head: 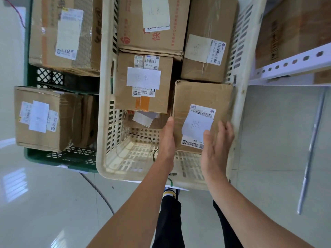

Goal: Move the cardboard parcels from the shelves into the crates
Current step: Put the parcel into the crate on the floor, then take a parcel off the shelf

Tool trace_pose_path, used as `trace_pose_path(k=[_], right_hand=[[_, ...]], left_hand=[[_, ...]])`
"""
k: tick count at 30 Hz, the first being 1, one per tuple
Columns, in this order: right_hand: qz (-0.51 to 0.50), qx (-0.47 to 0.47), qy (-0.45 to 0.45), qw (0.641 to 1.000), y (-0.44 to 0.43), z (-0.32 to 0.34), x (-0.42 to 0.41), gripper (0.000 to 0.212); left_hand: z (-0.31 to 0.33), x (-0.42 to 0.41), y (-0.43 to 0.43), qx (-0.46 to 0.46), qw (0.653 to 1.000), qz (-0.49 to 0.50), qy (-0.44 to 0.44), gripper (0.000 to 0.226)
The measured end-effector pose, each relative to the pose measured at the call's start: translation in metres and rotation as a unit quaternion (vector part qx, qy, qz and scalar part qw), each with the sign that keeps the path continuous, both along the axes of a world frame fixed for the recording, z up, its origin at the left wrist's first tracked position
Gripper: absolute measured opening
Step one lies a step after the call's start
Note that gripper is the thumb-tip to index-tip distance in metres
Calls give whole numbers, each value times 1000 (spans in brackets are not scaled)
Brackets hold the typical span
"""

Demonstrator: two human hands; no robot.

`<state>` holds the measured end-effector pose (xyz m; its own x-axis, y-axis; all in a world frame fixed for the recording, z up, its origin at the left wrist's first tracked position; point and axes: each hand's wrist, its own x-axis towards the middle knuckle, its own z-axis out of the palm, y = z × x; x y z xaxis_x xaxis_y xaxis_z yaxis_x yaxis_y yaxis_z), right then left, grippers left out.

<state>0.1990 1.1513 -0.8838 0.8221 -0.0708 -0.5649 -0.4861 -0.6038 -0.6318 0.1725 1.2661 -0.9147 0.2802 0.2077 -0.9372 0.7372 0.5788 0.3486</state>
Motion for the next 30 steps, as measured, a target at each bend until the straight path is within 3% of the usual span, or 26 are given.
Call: trace_pose_path(k=[4,8,12,16,18,26,30], right_hand=[[72,-16,-25,997,-6,3,2,70],[89,-20,20,996,-11,2,10,74],[141,-41,54,988,-14,-5,15,63],[168,-65,93,979,-8,-14,25,68],[196,-101,96,971,-5,-19,26,71],[189,-132,113,966,4,-24,28,77],[115,-44,100,987,-3,3,37,64]], left_hand=[[-2,6,-2,-7,1000,-5,-7,69],[-8,5,1,-14,1000,-7,-9,54],[-13,6,-1,-14,1000,-6,-18,52],[-11,14,-4,-19,1000,0,-6,97],[-11,15,-4,-19,1000,7,-7,108],[-13,13,-1,-11,1000,-12,-10,103],[7,12,7,14,998,-58,-3,70]])
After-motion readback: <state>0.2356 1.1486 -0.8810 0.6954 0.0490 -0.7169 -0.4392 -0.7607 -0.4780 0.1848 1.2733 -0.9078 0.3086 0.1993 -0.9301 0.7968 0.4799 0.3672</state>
